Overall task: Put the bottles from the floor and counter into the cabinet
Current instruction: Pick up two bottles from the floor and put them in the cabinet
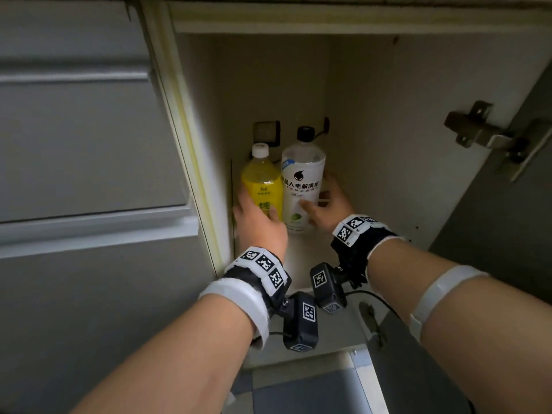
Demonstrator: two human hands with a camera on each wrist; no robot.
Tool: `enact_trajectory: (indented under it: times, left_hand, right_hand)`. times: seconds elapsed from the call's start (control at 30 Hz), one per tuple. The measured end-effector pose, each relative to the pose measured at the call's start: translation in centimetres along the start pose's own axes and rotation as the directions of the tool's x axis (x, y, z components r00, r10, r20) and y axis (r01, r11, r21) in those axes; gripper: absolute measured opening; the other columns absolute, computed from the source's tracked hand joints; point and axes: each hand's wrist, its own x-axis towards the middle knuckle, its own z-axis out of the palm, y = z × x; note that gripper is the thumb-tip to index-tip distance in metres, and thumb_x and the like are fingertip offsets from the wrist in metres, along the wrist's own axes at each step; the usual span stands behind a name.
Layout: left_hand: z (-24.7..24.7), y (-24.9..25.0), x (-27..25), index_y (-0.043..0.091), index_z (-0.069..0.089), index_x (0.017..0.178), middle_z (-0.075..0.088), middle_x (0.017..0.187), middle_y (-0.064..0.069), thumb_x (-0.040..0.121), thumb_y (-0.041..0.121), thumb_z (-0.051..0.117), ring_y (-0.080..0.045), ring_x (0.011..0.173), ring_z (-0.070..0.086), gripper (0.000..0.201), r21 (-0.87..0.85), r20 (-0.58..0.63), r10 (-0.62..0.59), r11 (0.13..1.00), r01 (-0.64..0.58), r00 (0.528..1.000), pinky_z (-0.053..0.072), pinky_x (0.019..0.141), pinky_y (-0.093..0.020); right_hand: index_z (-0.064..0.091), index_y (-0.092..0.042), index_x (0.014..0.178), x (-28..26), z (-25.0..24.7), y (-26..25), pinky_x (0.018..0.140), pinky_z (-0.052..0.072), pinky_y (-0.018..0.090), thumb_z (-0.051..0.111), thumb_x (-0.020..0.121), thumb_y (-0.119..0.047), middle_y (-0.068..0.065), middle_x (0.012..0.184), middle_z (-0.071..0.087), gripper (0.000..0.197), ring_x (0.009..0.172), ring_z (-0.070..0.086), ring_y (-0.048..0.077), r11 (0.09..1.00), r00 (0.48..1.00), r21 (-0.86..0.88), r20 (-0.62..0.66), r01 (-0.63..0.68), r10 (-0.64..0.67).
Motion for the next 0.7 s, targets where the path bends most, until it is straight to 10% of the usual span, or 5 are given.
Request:
enact_trajectory:
  times: [0.23, 0.43, 0.57, 0.7]
  left_hand:
    - [-2.3, 0.0, -2.6, 0.03, 0.002, 0.163, 0.025, 0.166, -0.006, 0.095, 0.012, 0.058, -0.032, 0.142, 0.044, 0.091, 0.053, 0.156, 0.008, 0.998, -0.016, 0.988, 0.041, 0.111, -0.044]
    - [-6.8, -3.8, -10.2, 0.033, 0.037, 0.144, 0.059, 0.129, 0.001, 0.094, 0.01, 0.058, -0.015, 0.106, 0.069, 0.059, -0.067, 0.459, 0.146, 0.989, -0.129, 0.876, 0.057, 0.094, -0.04]
    - [-13.2, -8.5, -14.2, 0.024, 0.07, 0.101, 0.069, 0.076, 0.01, 0.09, 0.022, 0.064, -0.016, 0.073, 0.07, 0.012, 0.109, 0.658, 0.116, 0.963, -0.247, 0.744, 0.059, 0.072, -0.029]
    - [-20.9, -16.1, -16.3, 0.025, 0.072, 0.089, 0.068, 0.067, 0.011, 0.083, 0.031, 0.067, -0.008, 0.061, 0.064, 0.011, 0.313, 0.616, -0.053, 0.932, -0.182, 0.786, 0.059, 0.068, -0.03]
  right_hand:
    - [0.033, -0.016, 0.153, -1.8, -0.8, 0.0, 0.111, 0.044, 0.045, 0.069, 0.09, -0.007, 0.01, 0.148, 0.052, 0.073, 0.134, 0.053, 0.028, 0.998, 0.994, 0.028, 0.098, -0.05, 0.047]
    - [0.051, -0.018, 0.07, -9.5, 0.3, -0.8, 0.064, 0.055, 0.045, 0.059, 0.075, -0.036, 0.011, 0.063, 0.057, 0.02, 0.06, 0.061, 0.036, 0.995, 0.991, 0.061, -0.111, 0.081, -0.074]
    - [0.049, 0.003, 0.05, -16.0, 3.6, -1.1, 0.045, 0.04, 0.028, 0.058, 0.088, -0.03, 0.022, 0.042, 0.05, 0.052, 0.035, 0.043, 0.023, 0.993, 0.966, 0.059, 0.234, 0.098, -0.109]
    - [0.058, -0.012, 0.047, -22.0, 9.1, 1.4, 0.039, 0.041, 0.021, 0.058, 0.095, -0.028, 0.009, 0.044, 0.061, 0.051, 0.033, 0.056, 0.021, 0.999, 0.707, -0.043, 0.707, 0.016, 0.019]
